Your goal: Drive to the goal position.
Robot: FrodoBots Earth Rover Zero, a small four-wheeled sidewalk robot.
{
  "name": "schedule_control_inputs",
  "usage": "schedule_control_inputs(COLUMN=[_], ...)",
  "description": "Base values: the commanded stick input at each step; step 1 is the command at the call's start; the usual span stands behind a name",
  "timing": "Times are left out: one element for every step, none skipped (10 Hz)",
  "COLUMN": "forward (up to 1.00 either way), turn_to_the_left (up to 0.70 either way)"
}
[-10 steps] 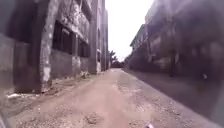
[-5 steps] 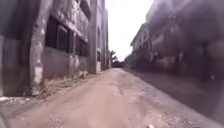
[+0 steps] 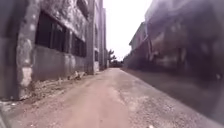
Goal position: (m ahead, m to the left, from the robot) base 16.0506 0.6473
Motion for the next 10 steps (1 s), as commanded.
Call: schedule_control_inputs(forward=[0.6,0.6,0.6,0.6,0.6,0.6,0.6,0.6,0.6,0.6], turn_to_the_left=[-0.15,-0.15,-0.15,-0.15,-0.15,-0.15,-0.15,-0.15,-0.15,-0.15])
